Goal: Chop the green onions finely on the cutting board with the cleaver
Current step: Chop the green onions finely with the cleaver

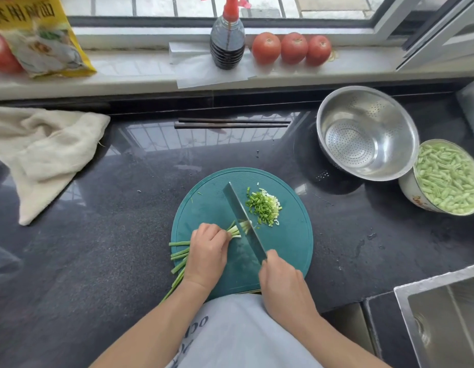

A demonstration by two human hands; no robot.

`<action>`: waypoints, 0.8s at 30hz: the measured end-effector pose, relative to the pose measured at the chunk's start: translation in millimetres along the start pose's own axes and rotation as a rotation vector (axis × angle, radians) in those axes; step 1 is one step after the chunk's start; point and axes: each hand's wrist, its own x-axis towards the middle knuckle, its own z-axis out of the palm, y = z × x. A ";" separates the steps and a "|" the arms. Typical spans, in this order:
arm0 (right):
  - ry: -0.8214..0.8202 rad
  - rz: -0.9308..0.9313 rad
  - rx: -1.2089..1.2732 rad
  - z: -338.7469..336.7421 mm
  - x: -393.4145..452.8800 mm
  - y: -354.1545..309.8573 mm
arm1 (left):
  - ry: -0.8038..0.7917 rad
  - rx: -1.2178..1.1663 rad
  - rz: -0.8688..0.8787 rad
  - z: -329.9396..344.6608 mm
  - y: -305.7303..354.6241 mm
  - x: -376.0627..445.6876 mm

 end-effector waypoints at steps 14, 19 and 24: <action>0.060 -0.025 -0.008 3.5 48.8 -40.2 | -0.041 0.021 0.037 -1.2 -0.2 -0.6; 0.107 0.058 0.041 -7.0 43.1 -19.9 | -0.070 0.041 0.057 -1.4 -0.1 -2.1; 0.109 0.047 0.073 -18.2 29.2 -1.6 | -0.085 0.085 0.096 -2.1 -0.1 -4.1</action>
